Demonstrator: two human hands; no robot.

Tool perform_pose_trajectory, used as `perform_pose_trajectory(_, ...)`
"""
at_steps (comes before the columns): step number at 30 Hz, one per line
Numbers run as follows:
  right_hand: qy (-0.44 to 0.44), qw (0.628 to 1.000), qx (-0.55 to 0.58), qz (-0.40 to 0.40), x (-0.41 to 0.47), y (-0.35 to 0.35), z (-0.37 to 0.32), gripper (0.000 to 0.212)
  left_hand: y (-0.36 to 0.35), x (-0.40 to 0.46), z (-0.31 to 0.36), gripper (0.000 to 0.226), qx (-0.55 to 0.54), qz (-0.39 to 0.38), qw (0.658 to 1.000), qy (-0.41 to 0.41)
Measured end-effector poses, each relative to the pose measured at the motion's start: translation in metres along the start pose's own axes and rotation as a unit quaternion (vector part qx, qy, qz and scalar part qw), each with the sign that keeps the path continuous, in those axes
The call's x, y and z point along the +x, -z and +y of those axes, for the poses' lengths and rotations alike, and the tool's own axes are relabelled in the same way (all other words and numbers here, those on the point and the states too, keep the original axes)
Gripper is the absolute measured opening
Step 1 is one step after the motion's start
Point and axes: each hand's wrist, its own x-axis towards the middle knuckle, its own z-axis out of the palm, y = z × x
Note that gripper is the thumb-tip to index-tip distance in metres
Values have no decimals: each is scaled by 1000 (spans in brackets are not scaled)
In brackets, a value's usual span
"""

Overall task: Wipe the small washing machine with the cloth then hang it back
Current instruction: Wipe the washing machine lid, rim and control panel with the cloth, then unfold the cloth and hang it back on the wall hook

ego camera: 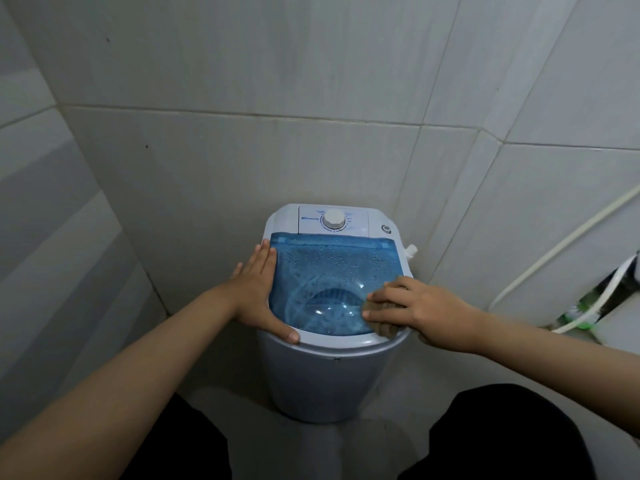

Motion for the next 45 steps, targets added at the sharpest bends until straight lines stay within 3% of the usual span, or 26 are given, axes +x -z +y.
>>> perform_pose_trajectory(4, -10, 1000, -24, 4, -8, 8, 14, 55, 0, -1, 2, 162, -3, 1, 1000, 5)
perform_pose_trajectory(8, -43, 996, -75, -12, 5, 20, 34, 57, 2, -2, 3, 163, -3, 3, 1000, 8)
perform_pose_trajectory(11, -143, 987, -59, -39, 22, 35, 40, 55, 3, -2, 4, 163, -7, 2, 1000, 10)
perform_pose_trajectory(13, -205, 979, 14, 0, 33, 38, 34, 56, 2, -1, 4, 163, -7, 4, 1000, 11)
perform_pose_trajectory(16, -195, 979, 58, 20, 48, 28, 12, 61, 2, -1, 3, 163, -9, 5, 1000, 9)
perform_pose_trajectory(18, -187, 981, 46, -9, 53, 21, -3, 60, 2, -1, 2, 163, -9, 4, 1000, 9)
perform_pose_trajectory(23, -129, 992, -14, 4, 44, 19, -19, 47, 1, 0, 2, 163, -13, 3, 1000, 7)
perform_pose_trajectory(27, -110, 988, 10, -108, 32, 41, -1, 51, 7, 0, 5, 162, -18, -23, 999, 37)
perform_pose_trajectory(29, -139, 975, 120, -123, 34, 52, 8, 54, 16, -1, 14, 163, -24, -40, 997, 62)
perform_pose_trajectory(33, -267, 876, 401, 30, 52, 67, 25, 40, 34, 7, 55, 149, -48, 44, 998, -11)
perform_pose_trajectory(35, -310, 813, 480, 111, 65, 67, 35, 29, 44, 16, 75, 120, -139, 123, 980, -67)
perform_pose_trajectory(37, -328, 737, 569, 161, 81, 59, 52, 25, 54, 38, 85, 78, -281, 190, 936, -89)
perform_pose_trajectory(40, -354, 654, 641, 188, 100, 48, 81, 24, 69, 75, 87, 32, -445, 213, 868, -53)
perform_pose_trajectory(45, -400, 546, 714, 180, 112, 61, 103, 15, 106, 98, 95, 17, -538, 197, 820, 13)
